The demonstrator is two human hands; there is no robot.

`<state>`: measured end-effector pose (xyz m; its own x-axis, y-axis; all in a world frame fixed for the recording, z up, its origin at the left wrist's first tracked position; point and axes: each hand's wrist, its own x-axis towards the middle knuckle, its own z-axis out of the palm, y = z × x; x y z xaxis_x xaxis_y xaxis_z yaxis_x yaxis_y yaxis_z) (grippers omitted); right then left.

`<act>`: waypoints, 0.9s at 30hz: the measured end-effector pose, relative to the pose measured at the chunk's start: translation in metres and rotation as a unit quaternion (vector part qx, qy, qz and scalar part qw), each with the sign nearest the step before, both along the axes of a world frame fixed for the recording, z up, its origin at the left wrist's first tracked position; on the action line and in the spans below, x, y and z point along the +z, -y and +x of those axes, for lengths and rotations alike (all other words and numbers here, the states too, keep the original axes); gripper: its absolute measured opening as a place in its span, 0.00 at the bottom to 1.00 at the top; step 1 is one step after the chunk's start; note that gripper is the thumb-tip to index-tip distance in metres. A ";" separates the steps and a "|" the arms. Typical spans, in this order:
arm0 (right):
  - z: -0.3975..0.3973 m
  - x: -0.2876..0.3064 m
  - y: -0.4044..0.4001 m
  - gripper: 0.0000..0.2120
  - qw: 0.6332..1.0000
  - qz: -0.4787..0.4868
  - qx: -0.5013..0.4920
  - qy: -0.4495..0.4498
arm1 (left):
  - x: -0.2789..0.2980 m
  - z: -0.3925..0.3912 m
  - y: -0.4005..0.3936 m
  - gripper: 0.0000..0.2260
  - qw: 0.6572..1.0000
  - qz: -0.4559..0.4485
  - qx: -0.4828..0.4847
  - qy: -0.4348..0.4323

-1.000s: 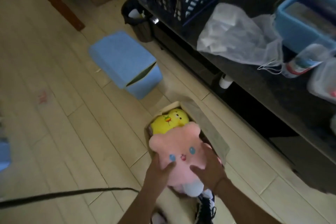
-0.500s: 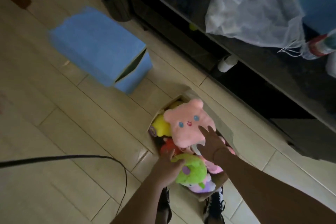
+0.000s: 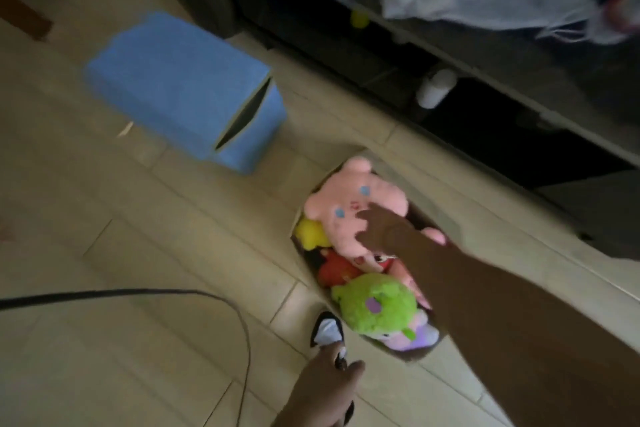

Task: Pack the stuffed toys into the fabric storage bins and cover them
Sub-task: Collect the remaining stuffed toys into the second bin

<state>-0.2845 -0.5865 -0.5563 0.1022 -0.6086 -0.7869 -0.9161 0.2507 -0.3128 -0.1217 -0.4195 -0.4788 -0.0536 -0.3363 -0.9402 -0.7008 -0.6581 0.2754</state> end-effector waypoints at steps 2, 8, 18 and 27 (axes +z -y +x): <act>-0.011 0.027 -0.034 0.28 0.981 -0.086 -0.160 0.064 | 0.012 -0.032 -0.011 0.25 0.998 -0.047 -0.030 -0.015; -0.115 0.095 -0.240 0.24 0.891 -0.055 -0.438 0.103 | 0.038 -0.160 -0.062 0.23 0.990 -0.006 0.002 -0.144; -0.364 0.197 -0.709 0.33 0.690 -0.123 -0.700 -0.138 | 0.130 -0.412 -0.343 0.40 0.945 -0.071 -0.237 -0.213; -0.429 0.218 -0.881 0.33 0.577 -0.100 -0.804 -0.105 | 0.133 -0.568 -0.574 0.41 0.872 -0.050 -0.428 -0.231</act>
<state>-0.7136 0.2950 -0.3380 -0.8053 0.1358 -0.5771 0.4277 0.8072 -0.4067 -0.6896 0.1546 -0.3459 -0.6909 -0.0661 -0.7199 -0.7226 0.0948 0.6848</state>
